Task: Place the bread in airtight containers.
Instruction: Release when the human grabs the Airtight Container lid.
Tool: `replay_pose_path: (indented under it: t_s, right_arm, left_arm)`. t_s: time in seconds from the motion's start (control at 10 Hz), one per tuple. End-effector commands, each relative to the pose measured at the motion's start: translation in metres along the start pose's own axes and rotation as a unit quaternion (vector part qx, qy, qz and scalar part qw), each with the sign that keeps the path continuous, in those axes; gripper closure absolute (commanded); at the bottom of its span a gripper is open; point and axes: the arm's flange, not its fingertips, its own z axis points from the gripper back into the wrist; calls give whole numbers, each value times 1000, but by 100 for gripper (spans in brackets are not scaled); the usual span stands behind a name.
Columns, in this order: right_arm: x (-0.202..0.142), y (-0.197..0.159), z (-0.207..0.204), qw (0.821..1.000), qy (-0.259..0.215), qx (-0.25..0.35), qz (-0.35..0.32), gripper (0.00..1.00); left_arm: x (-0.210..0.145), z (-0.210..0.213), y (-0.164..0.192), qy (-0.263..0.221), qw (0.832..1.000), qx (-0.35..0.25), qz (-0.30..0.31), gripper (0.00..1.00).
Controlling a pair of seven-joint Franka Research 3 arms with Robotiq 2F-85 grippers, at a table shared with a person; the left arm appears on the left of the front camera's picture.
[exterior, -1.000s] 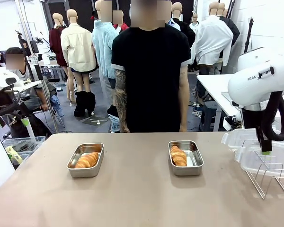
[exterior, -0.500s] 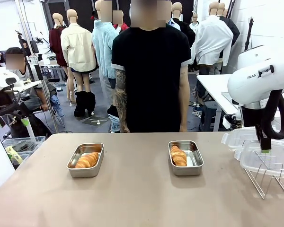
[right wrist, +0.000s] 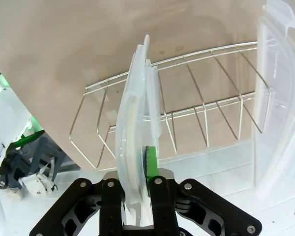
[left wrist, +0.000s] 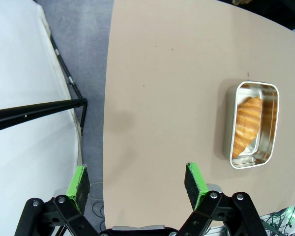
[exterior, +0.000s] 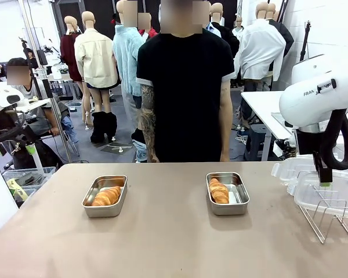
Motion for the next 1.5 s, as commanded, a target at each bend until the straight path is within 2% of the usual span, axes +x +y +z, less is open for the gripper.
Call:
replay_pose_path:
  t_s: [0.0,0.2,0.4,0.7,0.9,1.0,1.2,1.4]
  right_arm:
    - [-10,23,31,1000,-21,-12,13,100]
    - [-13,51,74,998,-31,-38,43,100]
    - [-6,65,122,994,-33,-89,62,100]
    - [31,68,175,967,-24,-202,151,100]
    - [59,56,207,950,-16,-255,180,100]
    - [72,51,217,945,-9,-261,199,100]
    - [100,37,230,944,-18,-274,181,100]
    - [112,29,233,948,-22,-263,179,100]
  left_arm:
    - [-2,0,0,-9,1000,3,10,0]
    - [-2,0,0,-9,1000,3,10,0]
    - [-2,0,0,-9,1000,3,10,0]
    - [-2,0,0,-9,1000,3,10,0]
    - [-2,0,0,-9,1000,3,10,0]
    - [-2,0,0,-9,1000,3,10,0]
    - [-2,0,0,-9,1000,3,10,0]
    - [-2,0,0,-9,1000,3,10,0]
